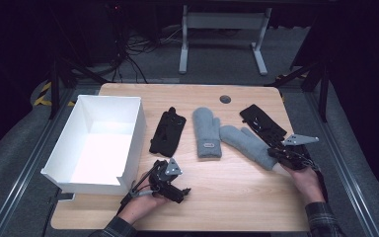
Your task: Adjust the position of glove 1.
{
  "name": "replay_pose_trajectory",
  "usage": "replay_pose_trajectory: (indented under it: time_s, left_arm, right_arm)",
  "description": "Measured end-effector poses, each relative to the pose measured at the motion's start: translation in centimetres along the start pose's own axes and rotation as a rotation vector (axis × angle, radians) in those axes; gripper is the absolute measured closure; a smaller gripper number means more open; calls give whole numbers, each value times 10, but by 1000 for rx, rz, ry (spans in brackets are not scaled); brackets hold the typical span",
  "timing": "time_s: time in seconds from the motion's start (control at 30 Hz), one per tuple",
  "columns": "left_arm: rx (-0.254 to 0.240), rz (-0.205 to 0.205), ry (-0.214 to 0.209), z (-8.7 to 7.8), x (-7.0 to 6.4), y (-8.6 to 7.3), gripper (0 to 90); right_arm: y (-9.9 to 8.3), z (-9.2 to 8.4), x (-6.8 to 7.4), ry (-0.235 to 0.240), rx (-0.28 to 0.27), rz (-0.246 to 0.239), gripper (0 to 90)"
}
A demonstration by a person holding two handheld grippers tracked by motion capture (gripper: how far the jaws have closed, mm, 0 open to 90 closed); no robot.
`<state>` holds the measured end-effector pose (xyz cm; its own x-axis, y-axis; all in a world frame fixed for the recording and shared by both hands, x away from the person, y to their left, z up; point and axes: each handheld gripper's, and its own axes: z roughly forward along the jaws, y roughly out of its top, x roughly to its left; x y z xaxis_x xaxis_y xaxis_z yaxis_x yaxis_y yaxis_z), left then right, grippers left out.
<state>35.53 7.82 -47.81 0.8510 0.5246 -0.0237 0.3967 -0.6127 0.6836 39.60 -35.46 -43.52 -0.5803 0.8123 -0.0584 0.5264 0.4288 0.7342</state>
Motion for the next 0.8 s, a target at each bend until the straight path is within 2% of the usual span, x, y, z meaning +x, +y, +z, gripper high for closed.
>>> replay_pose_trajectory:
  time_s: [0.23,0.5,0.67,0.8]
  left_arm:
    - [2,-2,1,0,0,0,1]
    - [2,-2,1,0,0,0,1]
    - [2,-2,0,0,0,0,2]
    - [0,0,-1,0,0,0,1]
  right_arm:
    - [-1,0,4,21,8,-12,900]
    - [-1,-2,14,71,22,-51,900]
    - [0,-2,24,137,31,-72,900]
    - [0,-2,31,164,36,-90,900]
